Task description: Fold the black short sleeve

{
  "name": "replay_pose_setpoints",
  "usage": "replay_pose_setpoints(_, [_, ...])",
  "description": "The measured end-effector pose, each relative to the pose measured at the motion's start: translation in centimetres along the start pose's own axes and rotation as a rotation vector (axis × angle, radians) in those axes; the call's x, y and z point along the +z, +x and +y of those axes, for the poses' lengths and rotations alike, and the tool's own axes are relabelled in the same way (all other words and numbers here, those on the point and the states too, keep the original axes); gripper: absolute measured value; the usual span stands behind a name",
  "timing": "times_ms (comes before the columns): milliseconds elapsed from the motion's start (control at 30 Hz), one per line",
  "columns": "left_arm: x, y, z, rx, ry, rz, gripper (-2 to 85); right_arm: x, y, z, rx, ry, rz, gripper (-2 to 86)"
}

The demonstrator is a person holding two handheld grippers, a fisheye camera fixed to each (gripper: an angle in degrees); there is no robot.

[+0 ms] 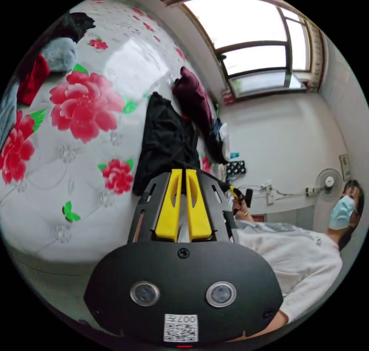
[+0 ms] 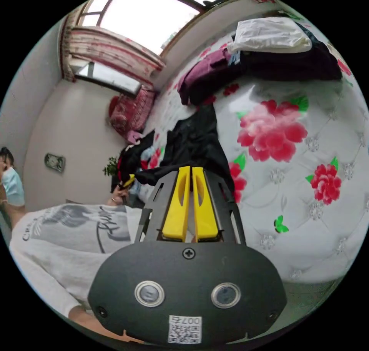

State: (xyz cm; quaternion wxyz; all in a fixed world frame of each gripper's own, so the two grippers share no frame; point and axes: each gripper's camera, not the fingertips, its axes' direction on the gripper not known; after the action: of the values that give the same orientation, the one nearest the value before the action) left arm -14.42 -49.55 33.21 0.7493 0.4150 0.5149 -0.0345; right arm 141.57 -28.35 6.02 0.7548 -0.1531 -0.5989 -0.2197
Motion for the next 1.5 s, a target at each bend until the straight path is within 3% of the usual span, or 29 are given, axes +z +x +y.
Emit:
replay_pose_setpoints(100, [-0.6,-0.9,-5.0,-0.082,0.046,0.052,-0.5,-0.5,0.8,-5.7,0.025,0.034,-0.074,-0.2])
replay_pose_setpoints(233, [0.1,-1.4,-11.5,-0.167,0.088,0.062,0.6,2.0,-0.3,-15.6,-0.016,0.033,-0.003,0.2])
replay_pose_setpoints(367, [1.6,-1.9,-17.1,-0.251,0.187,-0.037,6.5,5.8,1.4,-22.5,0.079,0.098,0.111,1.2])
replay_pose_setpoints(467, [2.9,-2.2,-18.5,-0.264,0.160,-0.136,8.7,9.9,4.3,-24.2,0.166,0.042,0.184,2.2])
replay_pose_setpoints(767, [6.7,1.4,-14.1,0.020,-0.059,-0.458,8.0,16.0,4.3,-15.0,-0.042,-0.141,0.527,4.3])
replay_pose_setpoints(967, [12.4,7.1,-18.8,0.400,-0.142,-0.634,7.9,19.5,3.0,-21.6,-0.178,-0.184,0.591,5.5])
replay_pose_setpoints(1100, [17.2,5.7,-21.9,0.374,-0.331,-0.726,3.4,24.2,5.4,-25.1,-0.202,-0.305,0.673,3.5])
replay_pose_setpoints(1200, [16.4,5.8,-23.6,0.322,-0.296,-0.608,0.5,25.2,7.2,-26.6,-0.159,-0.344,0.713,1.2])
replay_pose_setpoints(1333, [12.9,5.3,-25.8,0.203,-0.155,-0.396,-0.2,21.7,7.9,-28.8,-0.120,-0.247,0.519,0.2])
replay_pose_setpoints(1500, [10.5,-0.3,-28.5,-0.150,0.050,-0.165,0.5,18.3,11.3,-30.8,0.013,-0.120,0.394,0.8])
